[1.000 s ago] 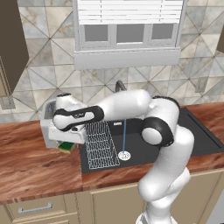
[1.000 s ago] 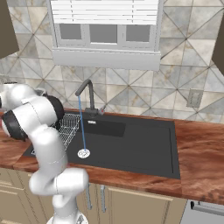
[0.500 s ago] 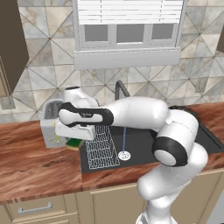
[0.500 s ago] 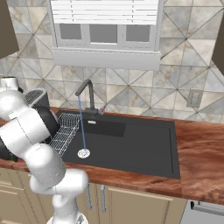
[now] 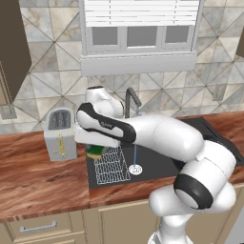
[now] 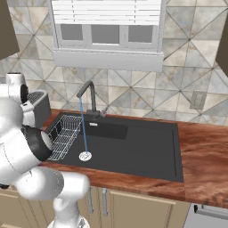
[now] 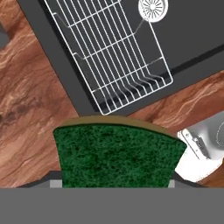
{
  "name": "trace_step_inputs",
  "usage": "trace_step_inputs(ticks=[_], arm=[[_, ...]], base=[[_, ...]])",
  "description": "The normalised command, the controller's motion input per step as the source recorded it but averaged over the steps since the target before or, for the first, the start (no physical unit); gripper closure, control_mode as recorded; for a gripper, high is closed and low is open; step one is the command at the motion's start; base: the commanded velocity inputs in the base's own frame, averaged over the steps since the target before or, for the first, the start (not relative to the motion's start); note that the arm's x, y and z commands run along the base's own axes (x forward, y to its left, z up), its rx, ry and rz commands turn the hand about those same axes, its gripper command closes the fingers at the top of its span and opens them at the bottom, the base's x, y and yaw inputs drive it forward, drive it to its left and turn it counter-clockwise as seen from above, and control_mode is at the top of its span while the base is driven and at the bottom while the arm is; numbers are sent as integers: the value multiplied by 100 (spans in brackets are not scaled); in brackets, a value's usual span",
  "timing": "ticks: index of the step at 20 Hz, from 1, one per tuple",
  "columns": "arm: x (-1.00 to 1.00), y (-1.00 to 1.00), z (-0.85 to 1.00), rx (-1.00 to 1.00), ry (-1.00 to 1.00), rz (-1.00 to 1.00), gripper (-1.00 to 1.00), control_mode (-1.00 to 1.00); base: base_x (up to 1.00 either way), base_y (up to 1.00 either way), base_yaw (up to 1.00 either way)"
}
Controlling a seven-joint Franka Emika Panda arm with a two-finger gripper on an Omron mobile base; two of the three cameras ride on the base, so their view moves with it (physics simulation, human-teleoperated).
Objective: Soak the sponge with water for a few seconds and then drop it inside the sink.
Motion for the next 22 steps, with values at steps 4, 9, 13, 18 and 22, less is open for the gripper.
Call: trace_step_inputs(ticks=[4,9,13,18,22], arm=[[-11,-68,21,0,0,0,100,-100],[0,-64,5,0,-1,1,100,-100],[0,-64,2,-3,-1,9,100,-100],[0,-42,3,-2,-3,11,100,-100],[0,-24,0,-1,-3,9,100,-100]], base=[[0,0,0],[0,0,0],[0,0,0],[0,0,0],[0,0,0]])
